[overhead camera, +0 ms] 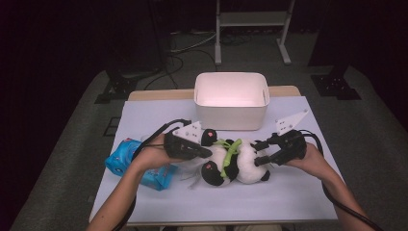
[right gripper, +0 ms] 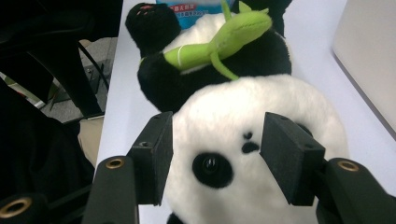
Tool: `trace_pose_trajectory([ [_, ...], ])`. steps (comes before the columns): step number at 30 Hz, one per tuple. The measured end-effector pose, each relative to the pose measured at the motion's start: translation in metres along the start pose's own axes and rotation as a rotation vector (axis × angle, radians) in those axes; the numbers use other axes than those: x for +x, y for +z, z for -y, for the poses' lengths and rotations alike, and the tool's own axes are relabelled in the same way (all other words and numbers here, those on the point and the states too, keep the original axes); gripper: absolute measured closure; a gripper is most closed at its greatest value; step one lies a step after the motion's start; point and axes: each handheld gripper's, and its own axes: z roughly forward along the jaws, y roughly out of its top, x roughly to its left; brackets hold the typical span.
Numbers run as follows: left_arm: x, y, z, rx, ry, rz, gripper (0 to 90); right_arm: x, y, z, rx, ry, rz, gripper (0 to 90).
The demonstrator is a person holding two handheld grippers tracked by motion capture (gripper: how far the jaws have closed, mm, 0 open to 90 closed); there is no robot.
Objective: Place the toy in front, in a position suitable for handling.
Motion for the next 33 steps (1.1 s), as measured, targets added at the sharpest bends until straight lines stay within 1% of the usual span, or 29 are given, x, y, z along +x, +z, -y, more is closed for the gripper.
trace_pose_trajectory([
  [1,0.000,0.000,0.000,0.000,0.000,0.000,90.0,0.000,-0.002,0.001,0.000,0.001,0.000,42.8],
  [2,0.002,0.006,-0.009,0.001,0.015,0.011,90.0,0.001,-0.004,0.001,0.000,0.001,0.002,42.8],
  [3,0.002,0.006,-0.009,0.001,0.015,0.011,90.0,0.001,-0.004,0.001,0.000,0.001,0.002,42.8],
  [4,0.003,0.010,-0.015,0.002,0.025,0.015,90.0,0.001,-0.006,0.002,0.000,0.001,0.005,42.7],
  [5,0.004,0.013,-0.020,0.002,0.035,0.022,90.0,0.002,-0.011,0.005,0.003,0.005,0.011,42.7],
  [8,0.007,0.023,-0.033,0.004,0.052,0.041,90.0,0.003,-0.016,0.007,-0.002,0.010,0.016,42.6],
  [10,0.008,0.031,-0.043,0.012,0.070,0.051,90.0,0.004,-0.021,0.010,-0.003,0.013,0.022,42.6],
  [11,0.009,0.036,-0.052,0.017,0.084,0.061,90.0,0.004,-0.027,0.014,-0.010,0.014,0.030,42.6],
  [12,0.009,0.036,-0.052,0.017,0.084,0.061,90.0,0.004,-0.030,0.015,-0.013,0.014,0.034,42.6],
  [13,0.011,0.044,-0.062,0.023,0.099,0.074,90.0,0.005,-0.032,0.017,-0.011,0.019,0.039,42.5],
  [14,0.011,0.048,-0.067,0.028,0.105,0.081,90.0,0.006,-0.035,0.018,-0.010,0.022,0.043,42.4],
  [15,0.011,0.048,-0.067,0.028,0.105,0.081,90.0,0.006,-0.035,0.018,-0.010,0.022,0.043,42.4],
  [17,0.012,0.058,-0.078,0.034,0.123,0.097,90.0,0.006,-0.040,0.022,-0.012,0.026,0.051,42.4],
  [21,0.012,0.071,-0.092,0.037,0.146,0.120,90.0,0.008,-0.050,0.032,-0.018,0.038,0.066,42.3],
  [23,0.012,0.080,-0.100,0.037,0.156,0.136,90.0,0.009,-0.055,0.037,-0.021,0.046,0.069,42.1],
  [24,0.012,0.088,-0.107,0.048,0.165,0.152,89.9,0.010,-0.059,0.041,-0.022,0.055,0.075,42.1],
  [25,0.012,0.088,-0.107,0.048,0.165,0.152,89.8,0.010,-0.059,0.041,-0.022,0.055,0.075,42.1],
  [26,0.012,0.093,-0.110,0.048,0.168,0.158,89.5,0.012,-0.062,0.046,-0.022,0.060,0.081,42.1],
  [27,0.013,0.097,-0.111,0.046,0.165,0.168,89.5,0.012,-0.062,0.046,-0.022,0.060,0.081,42.1],
  [28,0.014,0.103,-0.113,0.050,0.157,0.185,85.5,0.012,-0.065,0.049,-0.023,0.067,0.087,42.1],
  [29,0.014,0.103,-0.113,0.050,0.157,0.185,81.8,0.012,-0.065,0.049,-0.023,0.067,0.087,42.1],
  [30,0.014,0.106,-0.113,0.053,0.148,0.191,81.8,0.012,-0.066,0.051,-0.028,0.070,0.087,42.1],
  [31,0.014,0.106,-0.111,0.056,0.146,0.195,78.0,0.013,-0.066,0.051,-0.028,0.071,0.085,42.1],
  [32,0.015,0.105,-0.109,0.051,0.135,0.190,75.6,0.014,-0.065,0.050,-0.027,0.067,0.084,42.1],
  [33,0.016,0.102,-0.107,0.043,0.124,0.194,72.6,0.014,-0.063,0.050,-0.024,0.064,0.082,42.3],
])
